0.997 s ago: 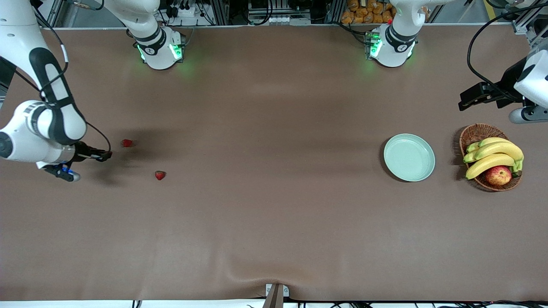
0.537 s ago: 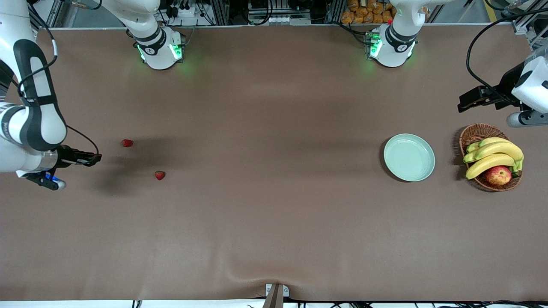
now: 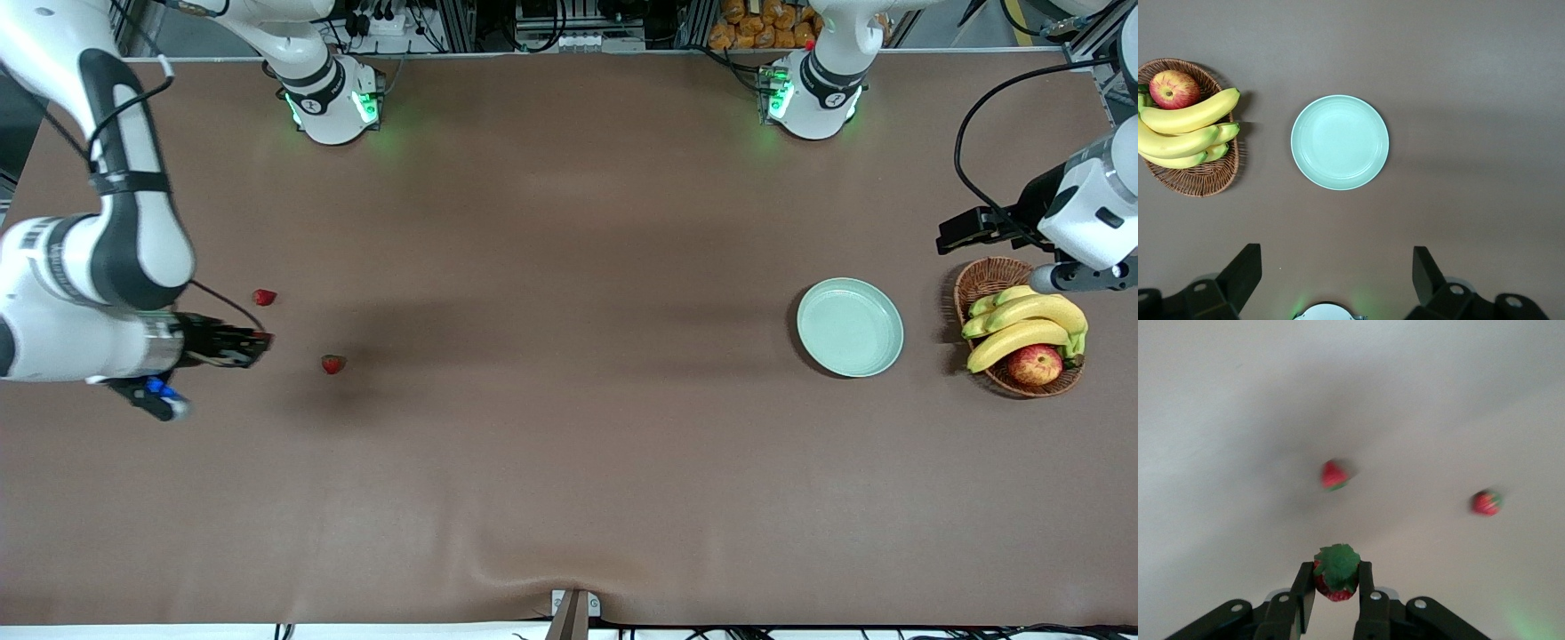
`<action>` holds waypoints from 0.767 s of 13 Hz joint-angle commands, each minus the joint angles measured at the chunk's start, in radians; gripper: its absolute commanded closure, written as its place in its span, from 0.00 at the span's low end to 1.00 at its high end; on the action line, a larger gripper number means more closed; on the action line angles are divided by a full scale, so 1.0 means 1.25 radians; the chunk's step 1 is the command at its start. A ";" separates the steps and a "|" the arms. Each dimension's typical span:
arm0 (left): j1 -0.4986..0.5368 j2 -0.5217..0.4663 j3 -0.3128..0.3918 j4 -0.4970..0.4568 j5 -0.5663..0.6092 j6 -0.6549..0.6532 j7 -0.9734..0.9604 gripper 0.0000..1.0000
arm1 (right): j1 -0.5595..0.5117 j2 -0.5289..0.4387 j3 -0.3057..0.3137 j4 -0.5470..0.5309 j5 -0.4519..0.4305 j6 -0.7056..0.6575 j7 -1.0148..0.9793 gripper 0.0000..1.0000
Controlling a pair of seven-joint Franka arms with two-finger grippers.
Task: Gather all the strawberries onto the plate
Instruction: 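Carry the strawberry to mid-table with the right gripper and release it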
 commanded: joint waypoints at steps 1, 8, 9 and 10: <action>0.000 -0.008 -0.003 -0.023 0.016 0.024 0.018 0.00 | 0.073 0.011 -0.008 0.026 0.053 0.039 0.143 1.00; 0.006 -0.011 -0.006 -0.136 0.057 0.138 0.017 0.00 | 0.348 0.117 -0.008 0.041 0.152 0.338 0.508 1.00; 0.006 -0.012 -0.004 -0.168 0.057 0.176 0.017 0.00 | 0.388 0.157 -0.008 0.066 0.188 0.391 0.557 1.00; 0.006 -0.012 -0.004 -0.197 0.057 0.212 0.017 0.00 | 0.424 0.195 -0.008 0.098 0.221 0.435 0.601 1.00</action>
